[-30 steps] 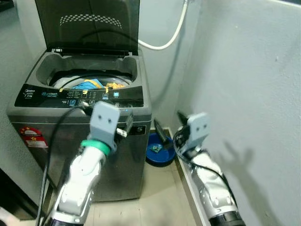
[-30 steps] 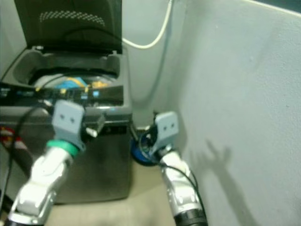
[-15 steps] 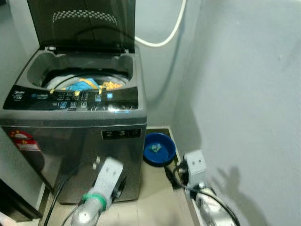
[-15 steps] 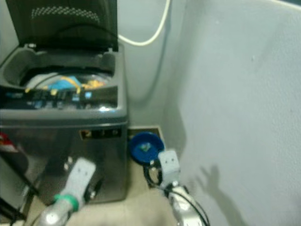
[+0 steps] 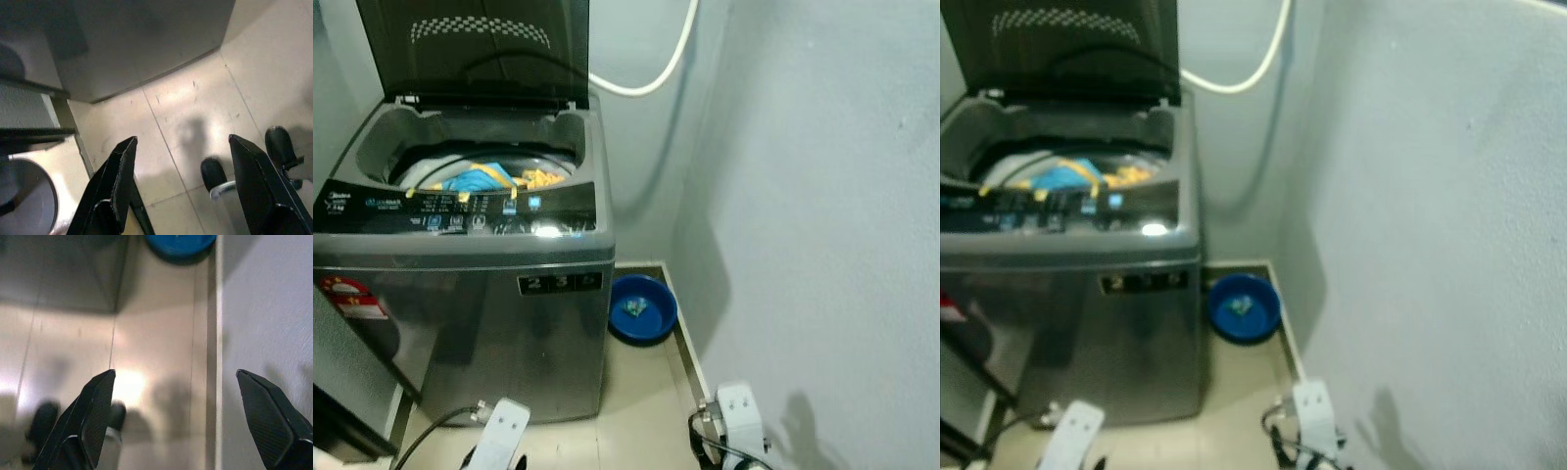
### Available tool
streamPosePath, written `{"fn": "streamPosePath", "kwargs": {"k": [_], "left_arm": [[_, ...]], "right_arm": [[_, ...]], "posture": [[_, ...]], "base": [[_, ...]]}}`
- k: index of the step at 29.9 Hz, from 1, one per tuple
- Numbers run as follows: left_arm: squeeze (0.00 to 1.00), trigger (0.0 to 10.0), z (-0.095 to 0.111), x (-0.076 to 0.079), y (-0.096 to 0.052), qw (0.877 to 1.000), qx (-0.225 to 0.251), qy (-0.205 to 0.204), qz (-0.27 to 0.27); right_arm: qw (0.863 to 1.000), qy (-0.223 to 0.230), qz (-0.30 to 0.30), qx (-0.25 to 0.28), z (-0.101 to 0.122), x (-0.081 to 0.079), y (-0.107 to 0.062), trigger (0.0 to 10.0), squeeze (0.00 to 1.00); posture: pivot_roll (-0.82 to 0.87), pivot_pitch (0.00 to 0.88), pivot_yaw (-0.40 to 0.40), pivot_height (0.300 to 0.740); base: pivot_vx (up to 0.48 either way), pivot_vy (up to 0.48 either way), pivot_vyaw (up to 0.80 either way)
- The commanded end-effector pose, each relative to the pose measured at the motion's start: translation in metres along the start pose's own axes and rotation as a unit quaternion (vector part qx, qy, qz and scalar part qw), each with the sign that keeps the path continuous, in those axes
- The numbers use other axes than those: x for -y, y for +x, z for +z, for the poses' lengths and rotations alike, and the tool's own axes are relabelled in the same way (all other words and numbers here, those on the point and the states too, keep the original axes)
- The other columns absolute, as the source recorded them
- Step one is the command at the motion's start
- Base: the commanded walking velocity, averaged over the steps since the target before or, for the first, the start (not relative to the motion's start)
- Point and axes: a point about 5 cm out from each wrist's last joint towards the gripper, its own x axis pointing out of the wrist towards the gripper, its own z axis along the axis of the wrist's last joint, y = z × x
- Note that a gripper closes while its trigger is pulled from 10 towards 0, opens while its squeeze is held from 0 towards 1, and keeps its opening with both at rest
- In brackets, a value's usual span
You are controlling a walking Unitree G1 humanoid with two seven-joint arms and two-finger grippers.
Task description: Clothes washing
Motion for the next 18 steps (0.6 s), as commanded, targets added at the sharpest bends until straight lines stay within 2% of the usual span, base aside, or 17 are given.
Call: {"fn": "streamPosePath", "kwargs": {"k": [1,4,5,8,11,13,18], "left_arm": [[0.00,10.0,-0.009,0.007,0.001,1.000,-0.023,0.008,-0.012],[0.00,10.0,-0.013,0.010,0.001,0.999,-0.032,0.012,-0.021],[0.00,10.0,-0.013,0.010,0.002,0.999,-0.033,0.022,-0.021],[0.00,10.0,-0.012,0.008,0.003,0.999,-0.032,0.026,-0.021],[0.00,10.0,-0.006,0.001,0.005,1.000,-0.015,0.024,-0.013],[0.00,10.0,-0.003,-0.005,0.006,1.000,-0.006,0.014,-0.003],[0.00,10.0,-0.006,0.000,0.007,1.000,-0.009,-0.007,0.004]], "right_arm": [[0.999,-0.012,-0.013,-0.032,-0.016,0.005,-0.005,10.0,0.00],[0.998,-0.013,-0.027,-0.049,-0.024,0.010,-0.009,10.0,0.00],[0.997,-0.012,-0.048,-0.056,-0.028,0.016,-0.011,10.0,0.00],[0.996,-0.014,-0.066,-0.058,-0.029,0.021,-0.012,10.0,0.00],[0.994,0.010,-0.096,-0.048,-0.027,0.030,-0.013,10.0,0.00],[0.993,0.028,-0.102,-0.045,-0.026,0.031,-0.012,10.0,0.00],[0.996,0.002,-0.079,-0.050,-0.026,0.029,-0.011,10.0,0.00]], "posture": [[-0.02,0.000,0.023,0.740],[-0.03,0.000,0.028,0.740],[-0.05,0.002,0.036,0.740],[-0.05,0.002,0.036,0.740],[-0.03,0.000,0.019,0.740],[-0.02,0.000,0.003,0.740],[-0.02,0.000,-0.005,0.740]], "base": [[0.000,0.000,0.00],[0.000,0.000,0.00],[0.000,0.000,0.00],[0.000,0.000,0.00],[0.000,0.000,0.00],[0.000,0.000,0.43],[0.000,0.000,0.79]]}}
